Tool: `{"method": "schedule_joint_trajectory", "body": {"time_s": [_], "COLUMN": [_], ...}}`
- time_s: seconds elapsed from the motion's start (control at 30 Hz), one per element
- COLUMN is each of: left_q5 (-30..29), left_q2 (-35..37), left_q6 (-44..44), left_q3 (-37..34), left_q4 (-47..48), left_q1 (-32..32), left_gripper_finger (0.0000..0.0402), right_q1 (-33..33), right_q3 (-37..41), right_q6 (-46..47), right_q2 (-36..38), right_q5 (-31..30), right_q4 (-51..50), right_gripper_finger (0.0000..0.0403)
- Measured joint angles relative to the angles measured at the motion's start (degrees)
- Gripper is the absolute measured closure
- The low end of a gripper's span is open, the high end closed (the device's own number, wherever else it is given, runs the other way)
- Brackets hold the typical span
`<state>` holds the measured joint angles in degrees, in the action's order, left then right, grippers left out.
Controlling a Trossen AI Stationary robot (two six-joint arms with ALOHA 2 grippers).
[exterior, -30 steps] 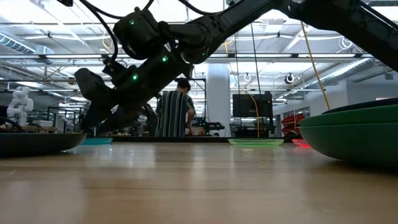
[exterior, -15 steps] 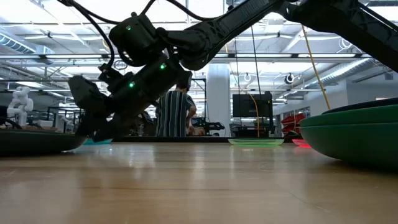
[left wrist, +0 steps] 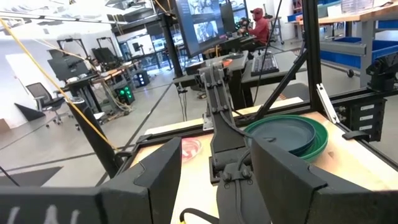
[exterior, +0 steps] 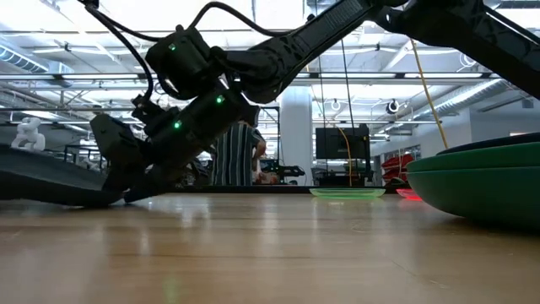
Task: Stack plastic plates
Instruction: Stack the dark blue plate on top of the dark blue plate
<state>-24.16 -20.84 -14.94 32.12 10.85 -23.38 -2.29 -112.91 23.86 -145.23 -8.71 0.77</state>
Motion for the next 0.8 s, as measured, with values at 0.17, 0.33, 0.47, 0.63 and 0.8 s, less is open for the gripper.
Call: {"method": "schedule_joint_trajectory", "body": {"time_s": [0.17, 0.33, 0.47, 0.63, 0.8], "left_q5": [0.0, 0.0, 0.0, 0.0, 0.0], "left_q2": [0.0, 0.0, 0.0, 0.0, 0.0], "left_q6": [0.0, 0.0, 0.1, 0.2, 0.7], "left_q3": [0.0, 0.0, 0.0, 0.0, 0.0], "left_q4": [-0.2, -0.2, -0.2, -0.1, 0.0], "left_q1": [0.0, 0.0, 0.0, 0.0, 0.0], "left_gripper_finger": [0.0201, 0.0201, 0.0201, 0.0201, 0.0201], "right_q1": [0.2, 0.5, 0.6, 0.8, 0.8], "right_q3": [0.0, 0.0, 0.0, 0.0, 0.0], "right_q6": [-0.6, -0.5, -0.5, -1.0, -2.3], "right_q2": [-0.6, -0.7, -0.7, -0.6, 0.5], "right_q5": [0.0, 0.0, 0.0, 0.4, 1.6], "right_q4": [1.3, 2.2, 2.4, 2.9, 1.5], "right_gripper_finger": [0.0254, 0.0294, 0.0332, 0.0382, 0.0395]}}
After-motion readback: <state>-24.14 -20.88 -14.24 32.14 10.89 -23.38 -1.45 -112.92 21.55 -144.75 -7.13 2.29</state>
